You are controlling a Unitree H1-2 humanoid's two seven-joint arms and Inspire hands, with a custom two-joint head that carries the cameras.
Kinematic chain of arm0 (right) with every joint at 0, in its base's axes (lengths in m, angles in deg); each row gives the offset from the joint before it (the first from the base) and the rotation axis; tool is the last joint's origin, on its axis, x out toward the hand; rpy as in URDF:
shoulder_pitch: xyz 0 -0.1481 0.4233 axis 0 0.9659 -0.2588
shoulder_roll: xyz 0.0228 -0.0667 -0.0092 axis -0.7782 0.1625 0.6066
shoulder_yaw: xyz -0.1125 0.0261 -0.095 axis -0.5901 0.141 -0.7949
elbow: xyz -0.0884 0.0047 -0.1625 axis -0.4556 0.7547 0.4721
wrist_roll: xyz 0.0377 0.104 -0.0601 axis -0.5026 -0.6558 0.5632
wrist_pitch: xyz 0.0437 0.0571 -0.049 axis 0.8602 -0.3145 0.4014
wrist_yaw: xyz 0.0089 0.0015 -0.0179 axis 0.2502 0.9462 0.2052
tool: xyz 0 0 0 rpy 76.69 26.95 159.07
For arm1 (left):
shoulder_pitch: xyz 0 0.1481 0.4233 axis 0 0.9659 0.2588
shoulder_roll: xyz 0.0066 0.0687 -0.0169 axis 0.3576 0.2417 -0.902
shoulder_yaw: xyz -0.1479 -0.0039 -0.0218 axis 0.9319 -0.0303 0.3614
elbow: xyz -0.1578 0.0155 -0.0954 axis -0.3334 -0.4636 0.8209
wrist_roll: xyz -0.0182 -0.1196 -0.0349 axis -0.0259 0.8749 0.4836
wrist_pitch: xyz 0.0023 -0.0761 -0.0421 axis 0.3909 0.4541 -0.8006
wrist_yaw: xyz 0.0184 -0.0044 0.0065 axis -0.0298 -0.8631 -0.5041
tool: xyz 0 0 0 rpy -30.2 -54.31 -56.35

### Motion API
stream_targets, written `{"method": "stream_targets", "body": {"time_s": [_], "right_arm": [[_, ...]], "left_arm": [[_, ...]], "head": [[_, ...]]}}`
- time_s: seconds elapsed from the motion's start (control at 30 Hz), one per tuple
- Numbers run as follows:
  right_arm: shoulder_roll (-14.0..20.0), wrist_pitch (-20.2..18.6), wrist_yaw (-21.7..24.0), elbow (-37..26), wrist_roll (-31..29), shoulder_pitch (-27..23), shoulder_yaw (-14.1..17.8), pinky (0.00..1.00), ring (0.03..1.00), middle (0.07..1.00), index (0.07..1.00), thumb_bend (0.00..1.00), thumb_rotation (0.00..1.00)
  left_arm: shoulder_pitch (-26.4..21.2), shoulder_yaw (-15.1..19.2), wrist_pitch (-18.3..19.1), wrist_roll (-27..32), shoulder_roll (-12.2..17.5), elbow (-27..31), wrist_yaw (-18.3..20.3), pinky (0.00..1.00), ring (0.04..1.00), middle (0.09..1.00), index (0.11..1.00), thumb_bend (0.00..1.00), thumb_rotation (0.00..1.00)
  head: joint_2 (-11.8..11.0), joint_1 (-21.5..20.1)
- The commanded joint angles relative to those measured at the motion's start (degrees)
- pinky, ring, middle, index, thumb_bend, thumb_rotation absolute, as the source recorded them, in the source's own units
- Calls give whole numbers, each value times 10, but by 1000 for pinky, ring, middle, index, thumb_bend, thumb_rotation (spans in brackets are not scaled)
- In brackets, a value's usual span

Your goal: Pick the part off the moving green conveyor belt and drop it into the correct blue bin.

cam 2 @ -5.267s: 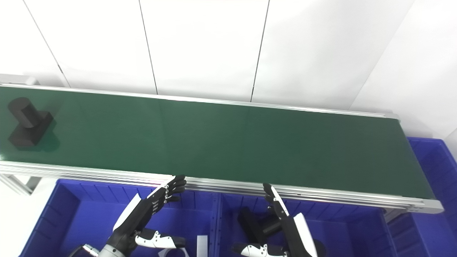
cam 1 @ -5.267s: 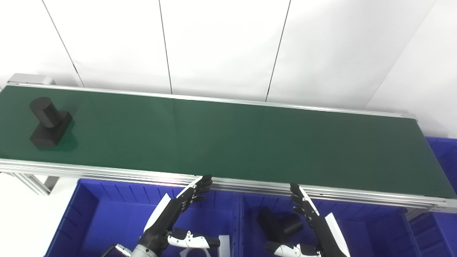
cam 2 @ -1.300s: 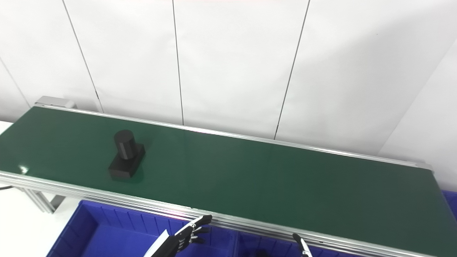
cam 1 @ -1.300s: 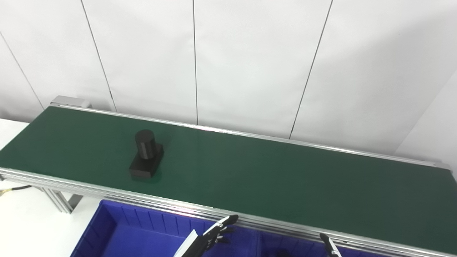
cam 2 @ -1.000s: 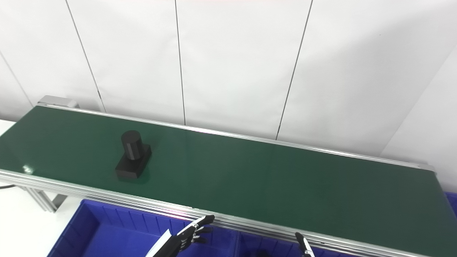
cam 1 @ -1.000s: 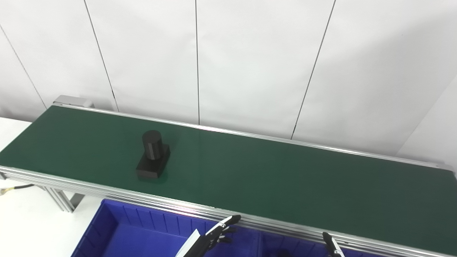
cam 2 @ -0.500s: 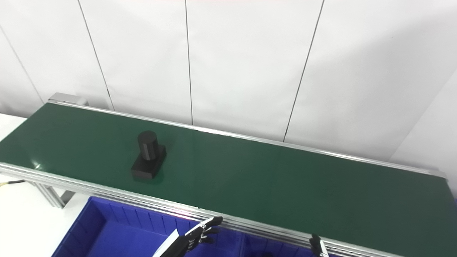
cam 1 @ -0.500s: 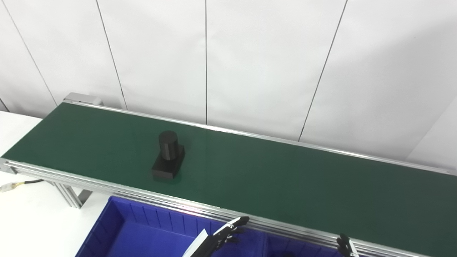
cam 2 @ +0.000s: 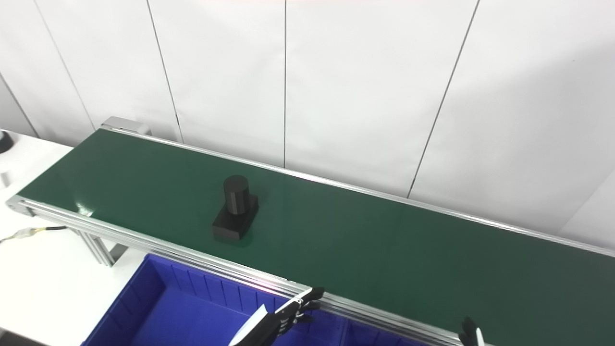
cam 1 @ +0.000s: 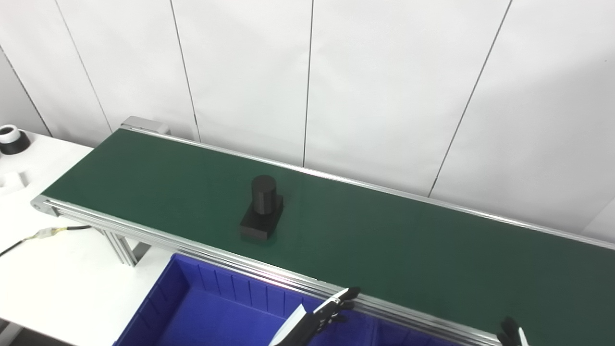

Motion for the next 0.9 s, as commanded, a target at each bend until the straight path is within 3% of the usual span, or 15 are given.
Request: {"method": "stream_targets", "body": {"time_s": [0.0,0.13,0.17,0.3,0.53,0.87], "right_arm": [[11,34,5,-27,-15,-8,8,946,959,976,1000,778,395],[16,17,10,-40,-25,-14,15,974,984,995,1000,805,439],[16,12,11,-43,-26,-16,17,992,995,999,1000,833,488],[17,12,12,-46,-21,-34,19,987,985,991,1000,820,514],[10,-12,18,-61,-27,-57,19,981,976,983,1000,822,504],[5,-41,33,-69,-43,-86,16,985,978,985,1000,829,452]], "left_arm": [[-11,-1,-13,-6,-10,11,-12,858,918,956,945,823,343],[-15,-3,-7,-10,-20,10,-17,855,909,954,939,834,357],[-16,-3,-7,-11,-22,9,-18,840,908,958,940,834,355],[-21,-3,-9,-14,-28,5,-25,818,893,952,934,833,327],[-24,-7,-9,-18,-29,5,-31,831,893,945,927,831,315],[-22,-8,-22,-36,-25,2,-47,802,877,935,926,823,314]], "head": [[3,4],[9,9],[9,9],[10,4],[16,1],[20,-38]]}}
